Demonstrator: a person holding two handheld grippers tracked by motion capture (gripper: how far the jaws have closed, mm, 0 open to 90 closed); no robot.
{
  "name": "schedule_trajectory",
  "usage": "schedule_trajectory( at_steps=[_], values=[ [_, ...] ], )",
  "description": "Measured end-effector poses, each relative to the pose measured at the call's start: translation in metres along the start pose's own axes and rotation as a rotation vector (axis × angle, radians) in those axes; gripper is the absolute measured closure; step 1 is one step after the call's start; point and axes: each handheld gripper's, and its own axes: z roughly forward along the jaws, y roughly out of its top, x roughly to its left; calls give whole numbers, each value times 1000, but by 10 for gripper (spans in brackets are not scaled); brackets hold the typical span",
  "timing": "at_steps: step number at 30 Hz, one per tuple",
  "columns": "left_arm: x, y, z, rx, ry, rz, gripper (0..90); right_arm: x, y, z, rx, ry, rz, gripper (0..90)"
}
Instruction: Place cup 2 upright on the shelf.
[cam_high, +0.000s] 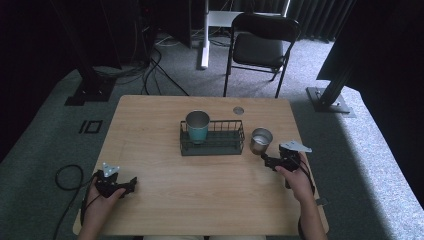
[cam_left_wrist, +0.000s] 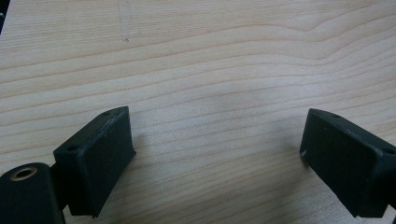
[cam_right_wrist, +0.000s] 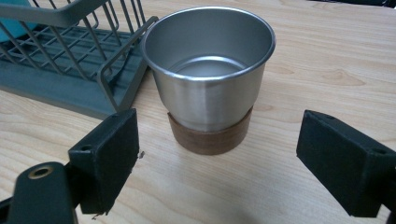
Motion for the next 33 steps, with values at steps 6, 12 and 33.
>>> schedule_trajectory(
  at_steps=[6, 12, 33],
  values=[
    [0, 0, 0, 0, 0, 0, 102, -1, 3, 7, -4, 5, -5, 127],
    [0, 0, 0, 0, 0, 0, 102, -1, 5, 13, -8, 9, 0, 127],
    [0, 0, 0, 0, 0, 0, 102, 0, 11, 34, -15, 17, 6, 127]
  ],
)
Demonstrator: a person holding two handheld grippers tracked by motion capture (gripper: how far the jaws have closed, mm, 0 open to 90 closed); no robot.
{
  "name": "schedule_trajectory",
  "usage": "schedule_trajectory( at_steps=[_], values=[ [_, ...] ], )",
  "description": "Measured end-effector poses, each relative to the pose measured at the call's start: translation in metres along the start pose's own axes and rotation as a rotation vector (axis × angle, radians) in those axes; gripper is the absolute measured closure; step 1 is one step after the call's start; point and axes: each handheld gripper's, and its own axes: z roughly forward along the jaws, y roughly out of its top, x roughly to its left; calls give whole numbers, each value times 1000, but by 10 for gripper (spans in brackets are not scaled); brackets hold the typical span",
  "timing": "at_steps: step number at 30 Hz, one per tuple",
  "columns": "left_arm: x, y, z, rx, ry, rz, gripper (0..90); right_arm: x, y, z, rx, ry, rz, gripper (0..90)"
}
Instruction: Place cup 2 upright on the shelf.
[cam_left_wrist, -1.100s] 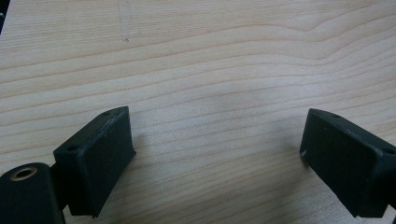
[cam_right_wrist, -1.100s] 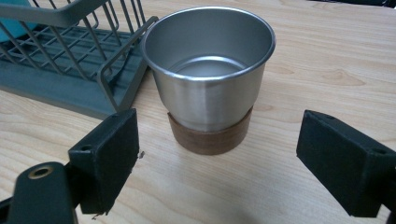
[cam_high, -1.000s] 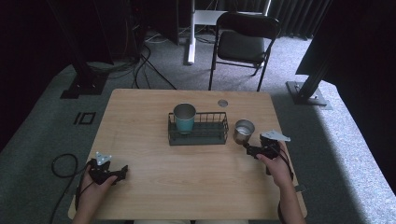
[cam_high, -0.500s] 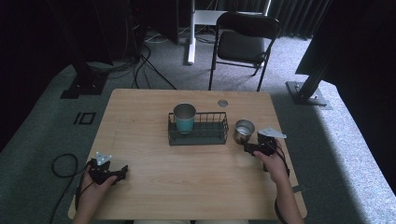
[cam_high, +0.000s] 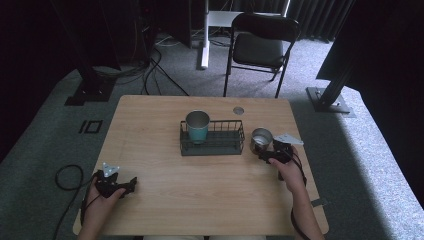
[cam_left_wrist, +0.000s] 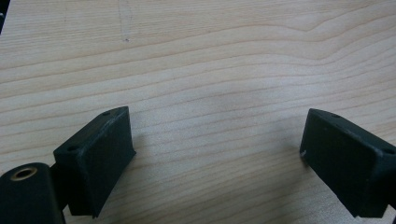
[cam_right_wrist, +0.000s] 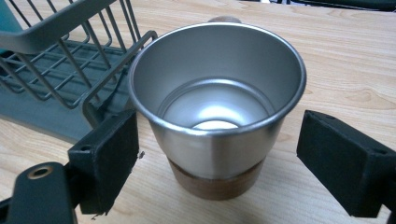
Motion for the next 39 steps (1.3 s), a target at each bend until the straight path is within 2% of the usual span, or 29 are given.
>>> schedule_trajectory(
  at_steps=[9, 14, 28, 35, 39],
  values=[
    [0, 0, 0, 0, 0, 0, 102, 1, 3, 10, -13, -8, 1, 127],
    [0, 0, 0, 0, 0, 0, 102, 2, 5, 13, -33, -7, 2, 127],
    [0, 0, 0, 0, 0, 0, 102, 5, 6, 19, -46, -14, -5, 128],
    [0, 0, 0, 0, 0, 0, 102, 5, 10, 17, -31, -40, -15, 177],
    [0, 0, 0, 0, 0, 0, 102, 5, 12, 15, -11, -35, -26, 180]
  ],
)
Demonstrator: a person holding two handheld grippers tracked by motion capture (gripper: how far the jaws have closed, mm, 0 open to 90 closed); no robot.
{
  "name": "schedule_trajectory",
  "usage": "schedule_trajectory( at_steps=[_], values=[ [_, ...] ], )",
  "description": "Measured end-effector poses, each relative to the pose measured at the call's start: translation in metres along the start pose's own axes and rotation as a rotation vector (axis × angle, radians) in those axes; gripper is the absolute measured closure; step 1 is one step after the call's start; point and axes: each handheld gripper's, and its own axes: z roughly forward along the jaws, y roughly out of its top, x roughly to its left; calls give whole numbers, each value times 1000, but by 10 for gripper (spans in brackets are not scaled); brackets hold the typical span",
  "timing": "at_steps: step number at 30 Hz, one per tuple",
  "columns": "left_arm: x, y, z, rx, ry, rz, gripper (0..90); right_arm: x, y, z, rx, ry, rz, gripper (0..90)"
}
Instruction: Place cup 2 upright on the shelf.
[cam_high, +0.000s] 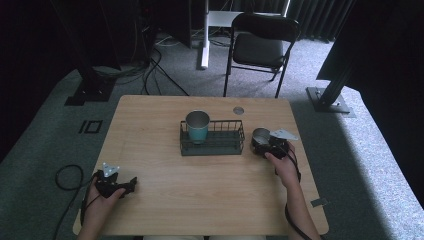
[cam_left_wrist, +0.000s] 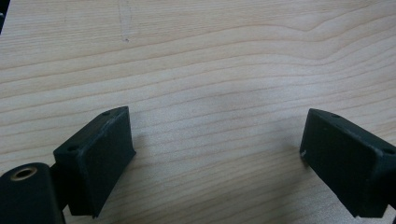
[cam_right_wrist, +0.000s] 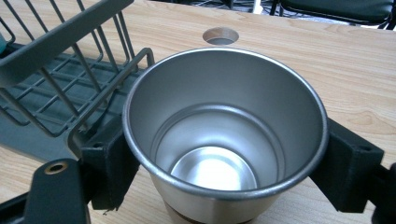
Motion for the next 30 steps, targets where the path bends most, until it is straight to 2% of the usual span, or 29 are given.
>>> schedule_trajectory(
  at_steps=[13, 21, 30],
  values=[
    [0, 0, 0, 0, 0, 0, 102, 0, 8, -9, -3, 13, -17, 181],
    [0, 0, 0, 0, 0, 0, 102, -4, 16, -16, -14, 6, -4, 181],
    [0, 0, 0, 0, 0, 0, 102, -5, 31, -29, -31, 3, -17, 181]
  ],
)
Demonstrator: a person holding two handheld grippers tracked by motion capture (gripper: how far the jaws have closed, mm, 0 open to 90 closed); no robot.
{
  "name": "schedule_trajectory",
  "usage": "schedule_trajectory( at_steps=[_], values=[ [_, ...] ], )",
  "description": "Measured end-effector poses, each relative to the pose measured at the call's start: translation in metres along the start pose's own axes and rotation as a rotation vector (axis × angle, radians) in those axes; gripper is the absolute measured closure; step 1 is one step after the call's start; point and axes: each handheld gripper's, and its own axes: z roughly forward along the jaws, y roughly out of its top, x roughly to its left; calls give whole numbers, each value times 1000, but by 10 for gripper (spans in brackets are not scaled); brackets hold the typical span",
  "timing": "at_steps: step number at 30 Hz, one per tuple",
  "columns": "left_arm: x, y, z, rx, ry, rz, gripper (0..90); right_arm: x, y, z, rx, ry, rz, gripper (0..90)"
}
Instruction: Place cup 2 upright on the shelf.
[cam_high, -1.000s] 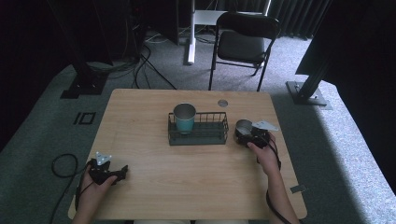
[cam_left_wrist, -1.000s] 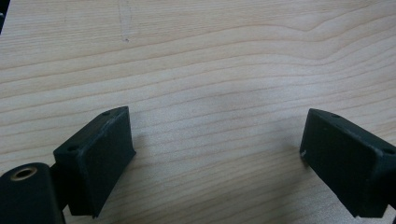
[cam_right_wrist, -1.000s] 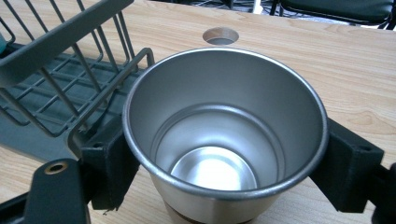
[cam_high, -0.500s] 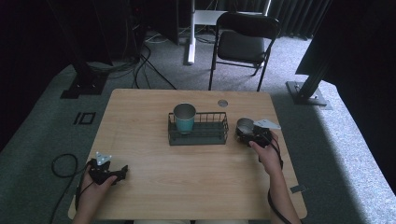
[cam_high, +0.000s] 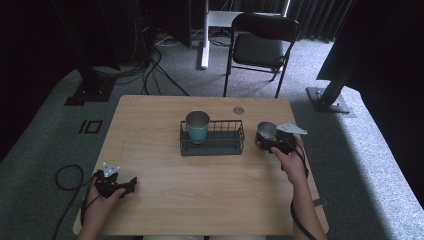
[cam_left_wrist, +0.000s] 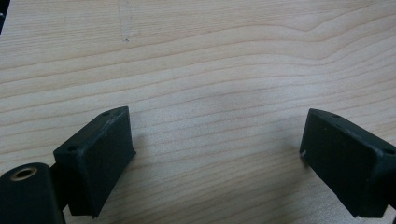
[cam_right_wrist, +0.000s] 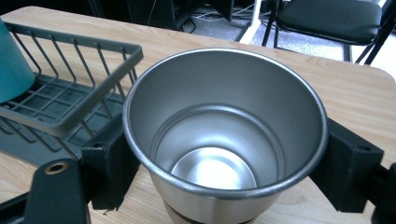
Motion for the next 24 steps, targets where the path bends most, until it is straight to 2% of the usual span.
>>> schedule_trajectory(
  at_steps=[15, 24],
  values=[
    [0, 0, 0, 0, 0, 0, 102, 5, 35, -17, -44, 6, -24, 181],
    [0, 0, 0, 0, 0, 0, 102, 16, 56, -21, -67, 28, -47, 181]
  ],
)
